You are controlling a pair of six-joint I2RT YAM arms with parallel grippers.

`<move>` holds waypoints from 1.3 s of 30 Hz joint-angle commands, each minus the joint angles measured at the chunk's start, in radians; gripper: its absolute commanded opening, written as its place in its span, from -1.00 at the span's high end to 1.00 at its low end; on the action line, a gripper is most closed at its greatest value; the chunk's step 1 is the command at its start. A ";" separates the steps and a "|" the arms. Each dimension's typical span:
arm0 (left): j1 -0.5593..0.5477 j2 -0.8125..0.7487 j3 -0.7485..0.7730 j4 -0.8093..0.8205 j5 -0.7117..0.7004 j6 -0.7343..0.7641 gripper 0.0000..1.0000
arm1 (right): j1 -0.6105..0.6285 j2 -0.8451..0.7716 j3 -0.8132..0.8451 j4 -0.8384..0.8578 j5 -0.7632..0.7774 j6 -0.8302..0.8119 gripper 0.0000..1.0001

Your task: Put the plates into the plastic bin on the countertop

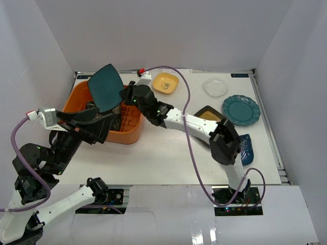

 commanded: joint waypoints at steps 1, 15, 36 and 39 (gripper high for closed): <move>-0.001 0.000 0.015 -0.032 -0.018 0.018 -0.96 | -0.001 0.085 0.247 0.024 -0.079 0.045 0.84; -0.002 -0.016 -0.004 -0.051 -0.047 0.032 -0.96 | -0.010 0.194 0.243 -0.049 -0.148 0.179 0.84; -0.002 -0.009 -0.054 -0.074 -0.075 0.012 -0.96 | -0.013 0.194 0.156 -0.200 -0.111 0.191 -0.67; -0.002 -0.007 -0.062 -0.080 -0.101 0.010 -0.96 | -0.005 0.185 0.172 -0.232 -0.056 0.151 -0.95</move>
